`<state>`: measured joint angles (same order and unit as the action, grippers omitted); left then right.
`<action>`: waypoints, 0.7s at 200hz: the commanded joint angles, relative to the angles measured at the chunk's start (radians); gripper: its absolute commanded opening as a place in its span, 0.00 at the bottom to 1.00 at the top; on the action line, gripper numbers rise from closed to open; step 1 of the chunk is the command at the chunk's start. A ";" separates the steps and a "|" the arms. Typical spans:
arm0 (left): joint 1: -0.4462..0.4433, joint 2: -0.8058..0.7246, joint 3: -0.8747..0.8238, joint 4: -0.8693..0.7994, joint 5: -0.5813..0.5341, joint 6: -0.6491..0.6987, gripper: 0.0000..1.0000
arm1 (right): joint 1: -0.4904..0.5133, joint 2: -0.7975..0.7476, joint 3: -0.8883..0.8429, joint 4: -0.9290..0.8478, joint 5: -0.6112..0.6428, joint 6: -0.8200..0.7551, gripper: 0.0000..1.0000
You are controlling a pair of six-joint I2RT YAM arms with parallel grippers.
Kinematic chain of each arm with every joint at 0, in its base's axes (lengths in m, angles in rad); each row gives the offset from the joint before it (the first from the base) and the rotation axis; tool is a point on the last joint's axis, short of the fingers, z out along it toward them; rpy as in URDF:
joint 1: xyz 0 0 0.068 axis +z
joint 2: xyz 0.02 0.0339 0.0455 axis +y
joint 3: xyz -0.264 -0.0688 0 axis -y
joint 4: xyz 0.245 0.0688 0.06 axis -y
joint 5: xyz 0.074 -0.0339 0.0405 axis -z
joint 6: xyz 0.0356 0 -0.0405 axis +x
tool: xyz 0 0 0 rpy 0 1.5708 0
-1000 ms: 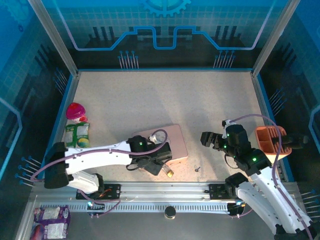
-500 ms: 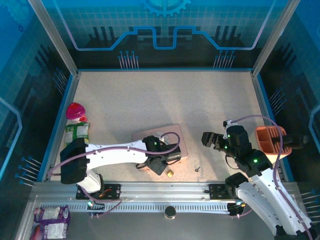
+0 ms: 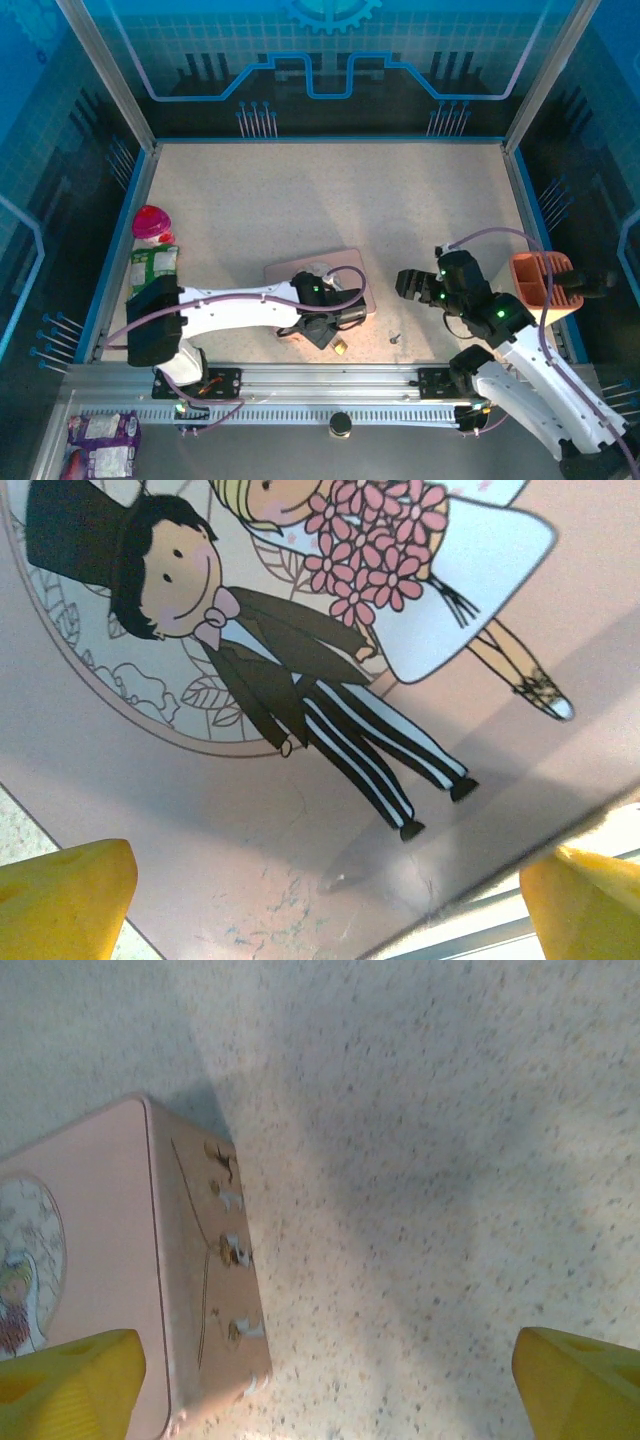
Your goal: Unlock the padlock with the key
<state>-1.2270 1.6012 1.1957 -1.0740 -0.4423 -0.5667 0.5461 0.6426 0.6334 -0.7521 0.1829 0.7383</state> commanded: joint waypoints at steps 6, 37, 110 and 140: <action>0.000 -0.140 -0.037 0.109 -0.059 0.014 0.99 | 0.139 0.016 -0.030 -0.094 0.118 0.163 0.93; 0.004 -0.280 -0.125 0.215 -0.095 0.009 0.99 | 0.291 0.033 -0.072 -0.145 0.197 0.352 0.85; 0.036 -0.474 -0.269 0.354 -0.185 0.001 0.99 | 0.580 0.183 -0.176 -0.050 0.261 0.705 0.62; 0.050 -0.533 -0.322 0.418 -0.178 0.002 0.99 | 0.639 0.284 -0.183 0.032 0.259 0.761 0.55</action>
<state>-1.1904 1.1145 0.9119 -0.7322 -0.5911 -0.5694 1.1481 0.8707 0.4599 -0.7921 0.4049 1.3838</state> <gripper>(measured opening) 0.992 0.571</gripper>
